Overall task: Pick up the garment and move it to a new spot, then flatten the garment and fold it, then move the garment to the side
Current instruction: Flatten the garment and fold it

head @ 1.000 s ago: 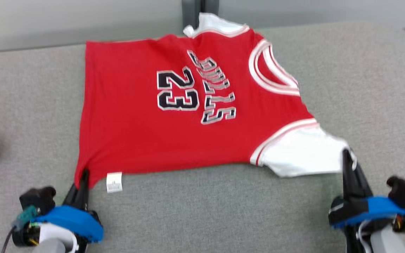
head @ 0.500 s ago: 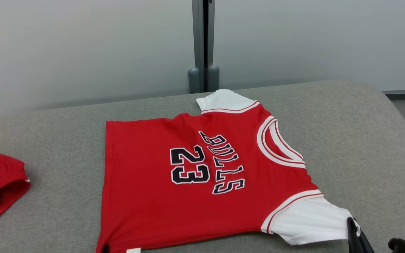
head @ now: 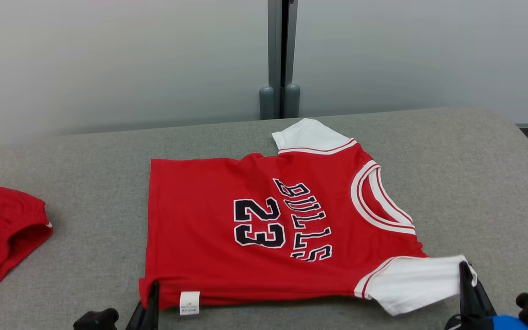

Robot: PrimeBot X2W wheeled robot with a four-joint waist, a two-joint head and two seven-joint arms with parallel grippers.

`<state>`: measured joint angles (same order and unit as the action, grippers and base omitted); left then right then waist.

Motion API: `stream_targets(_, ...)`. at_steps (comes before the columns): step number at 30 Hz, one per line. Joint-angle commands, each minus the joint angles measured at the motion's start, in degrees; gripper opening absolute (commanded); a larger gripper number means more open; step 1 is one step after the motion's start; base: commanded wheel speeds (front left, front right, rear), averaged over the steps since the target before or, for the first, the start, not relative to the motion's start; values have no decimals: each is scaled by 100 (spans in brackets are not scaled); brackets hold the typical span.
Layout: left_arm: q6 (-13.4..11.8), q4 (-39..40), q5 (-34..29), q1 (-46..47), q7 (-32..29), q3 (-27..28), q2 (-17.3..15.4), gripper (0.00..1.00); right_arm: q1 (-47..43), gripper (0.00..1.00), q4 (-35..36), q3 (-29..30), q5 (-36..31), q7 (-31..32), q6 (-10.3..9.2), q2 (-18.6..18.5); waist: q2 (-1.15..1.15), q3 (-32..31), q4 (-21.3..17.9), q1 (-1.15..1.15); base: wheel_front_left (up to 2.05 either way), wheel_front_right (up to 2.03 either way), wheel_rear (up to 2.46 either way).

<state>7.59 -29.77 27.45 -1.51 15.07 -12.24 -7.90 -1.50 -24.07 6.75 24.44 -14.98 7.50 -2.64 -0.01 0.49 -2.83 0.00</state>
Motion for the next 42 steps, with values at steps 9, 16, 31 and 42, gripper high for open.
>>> stream_targets(9, -18, 150, 387, 825, 14, -194, -279, 0, 1252, 0, -220, 27, -101, -25, -2, -44, 1, 592, 121, 0, 0, 0, 0)
stream_targets(16, -18, -75, 689, 1457, 14, -426, -562, 0, 2218, 0, -856, 76, -548, -26, -1, -43, 1, 1189, 244, 0, 0, 0, 0)
stream_targets(31, -18, -124, 1222, 2241, 15, -1045, -760, 100, 3103, 100, -1265, 377, -1089, -25, -1, -43, 1, 1623, 252, 0, 0, 0, 0)
stream_targets(42, -18, 195, 1202, 1562, 15, -699, -743, 100, 2412, 100, -609, 305, -1032, -24, -1, -40, 1, 1537, 161, 0, 0, 0, 0)
